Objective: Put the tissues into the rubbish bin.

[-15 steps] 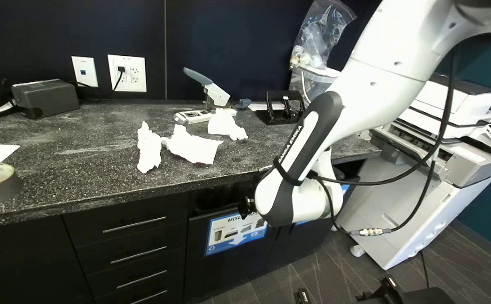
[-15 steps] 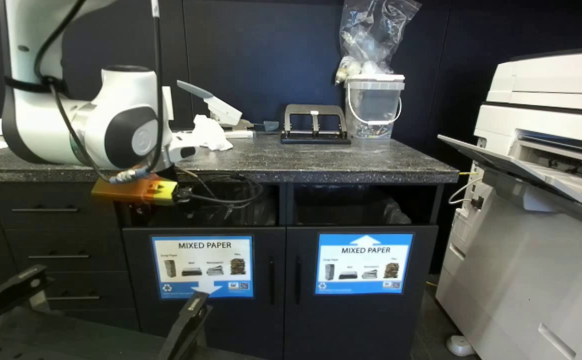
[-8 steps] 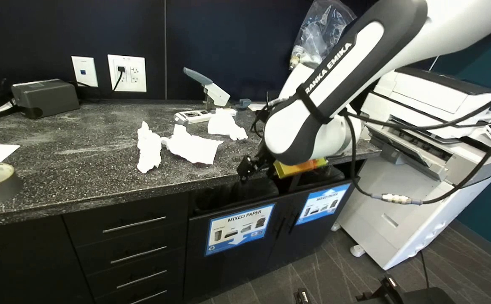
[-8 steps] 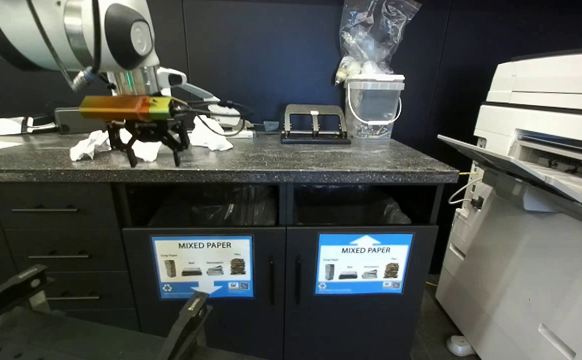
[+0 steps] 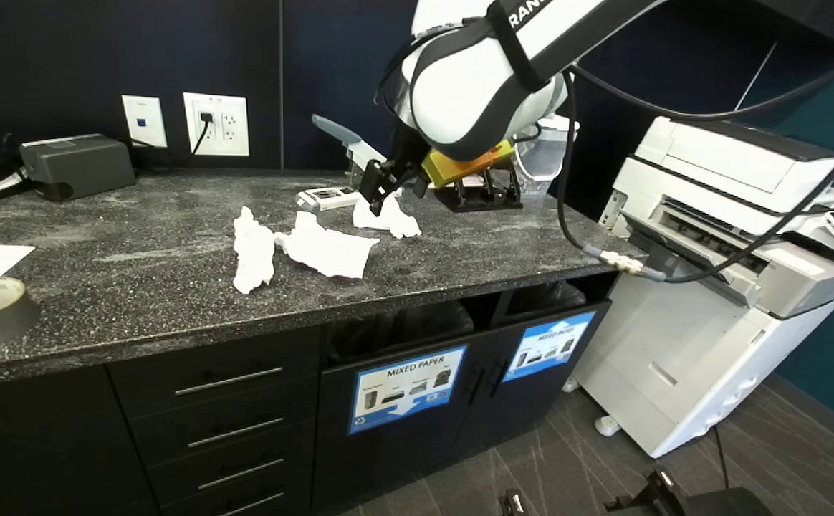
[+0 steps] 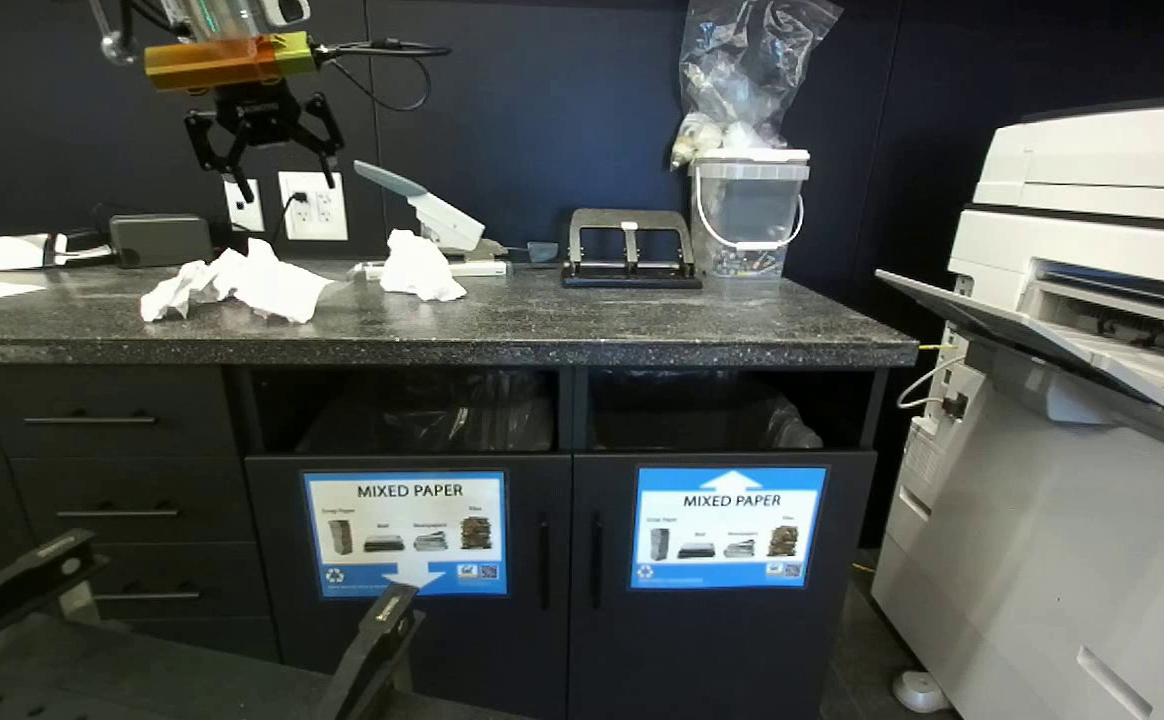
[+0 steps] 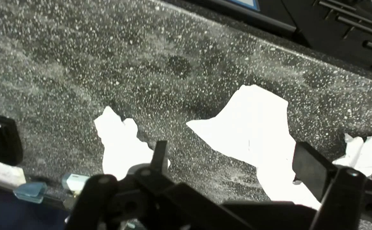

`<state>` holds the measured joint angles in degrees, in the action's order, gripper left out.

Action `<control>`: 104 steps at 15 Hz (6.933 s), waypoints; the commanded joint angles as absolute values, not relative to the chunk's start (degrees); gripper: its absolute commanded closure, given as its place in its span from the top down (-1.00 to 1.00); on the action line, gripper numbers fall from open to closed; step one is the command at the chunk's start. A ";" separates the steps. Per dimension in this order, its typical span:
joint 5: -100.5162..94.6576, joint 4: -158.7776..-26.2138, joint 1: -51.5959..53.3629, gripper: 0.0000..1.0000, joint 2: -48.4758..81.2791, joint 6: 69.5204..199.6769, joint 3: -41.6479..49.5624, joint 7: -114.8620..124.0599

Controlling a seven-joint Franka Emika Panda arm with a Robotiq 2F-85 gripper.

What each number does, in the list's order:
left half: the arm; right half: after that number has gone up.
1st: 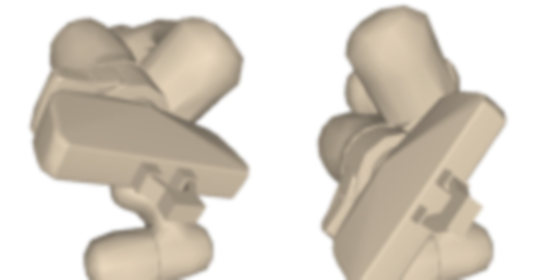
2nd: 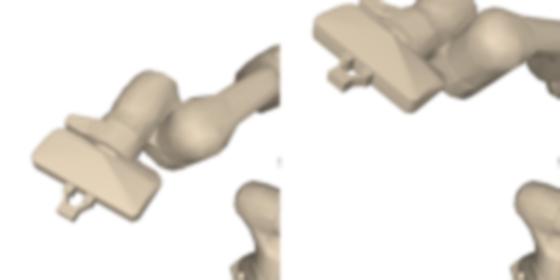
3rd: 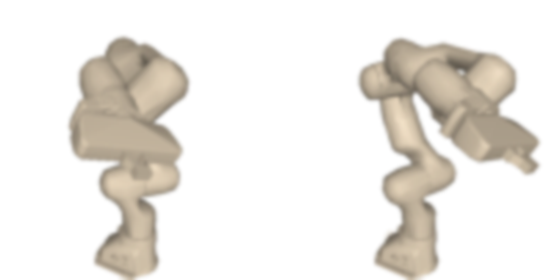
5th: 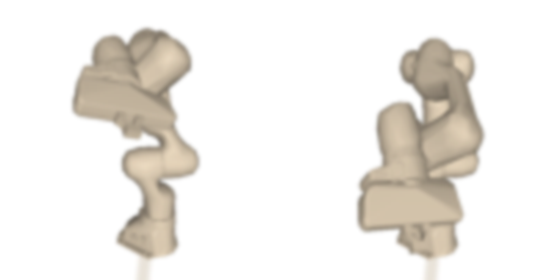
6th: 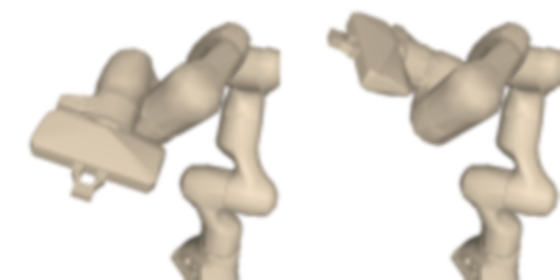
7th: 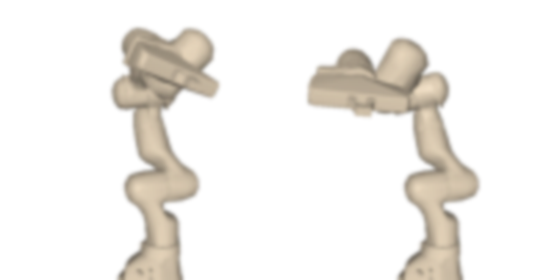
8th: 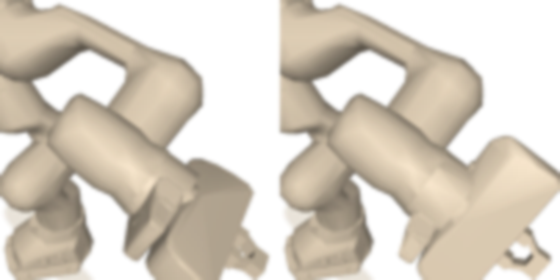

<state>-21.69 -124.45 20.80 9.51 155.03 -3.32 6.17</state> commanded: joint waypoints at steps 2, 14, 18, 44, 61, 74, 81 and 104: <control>-23.33 -112.45 17.37 1.00 19.59 154.89 -4.81 0.66; -17.24 -78.60 6.34 1.00 45.53 144.87 -8.00 -27.74; -15.04 -70.15 4.86 1.00 51.19 140.69 -9.92 -33.83; -10.52 -43.66 10.57 -0.15 70.90 133.59 -6.39 -39.54; -13.25 -60.34 19.57 -0.87 57.00 113.63 3.97 -7.28; -11.03 -94.45 16.20 -0.86 34.52 126.45 1.69 15.63; -9.95 -114.97 14.33 -0.86 21.64 127.65 0.52 19.80; -1.84 -141.42 -8.73 -0.87 37.72 185.62 -12.46 -11.93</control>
